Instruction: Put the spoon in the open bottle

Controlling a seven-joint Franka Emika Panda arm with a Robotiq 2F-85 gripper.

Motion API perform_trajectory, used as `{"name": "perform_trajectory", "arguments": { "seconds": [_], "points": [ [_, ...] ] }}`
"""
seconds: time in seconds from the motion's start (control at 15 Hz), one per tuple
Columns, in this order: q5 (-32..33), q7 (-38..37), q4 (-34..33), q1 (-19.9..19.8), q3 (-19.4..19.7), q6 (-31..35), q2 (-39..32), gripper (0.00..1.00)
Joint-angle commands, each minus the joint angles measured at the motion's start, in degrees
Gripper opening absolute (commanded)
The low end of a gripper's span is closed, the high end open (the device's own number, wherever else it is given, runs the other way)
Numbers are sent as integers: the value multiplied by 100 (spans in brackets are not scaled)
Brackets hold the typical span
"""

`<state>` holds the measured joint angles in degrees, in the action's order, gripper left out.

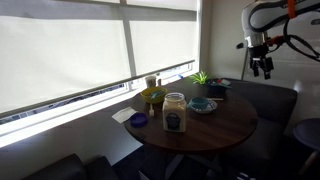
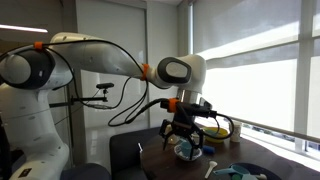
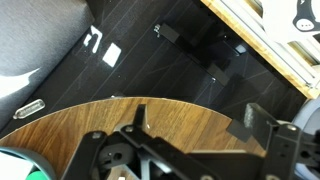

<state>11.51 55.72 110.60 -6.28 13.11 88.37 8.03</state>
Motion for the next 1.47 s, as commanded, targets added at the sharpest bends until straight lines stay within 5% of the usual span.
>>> {"name": "perform_trajectory", "arguments": {
  "seconds": [0.0, 0.07, 0.47, 1.13, 1.4],
  "points": [
    [-9, 1, -18, -63, -73, -16, -2, 100],
    [-9, -3, -18, -61, -78, -16, 2, 100],
    [-982, 449, 506, -61, 39, 2619, -219, 100],
    [-2059, 582, 890, -113, -189, 3890, -938, 99],
    [-2302, 636, 872, -154, -282, 4363, -1234, 87]
  ]
}}
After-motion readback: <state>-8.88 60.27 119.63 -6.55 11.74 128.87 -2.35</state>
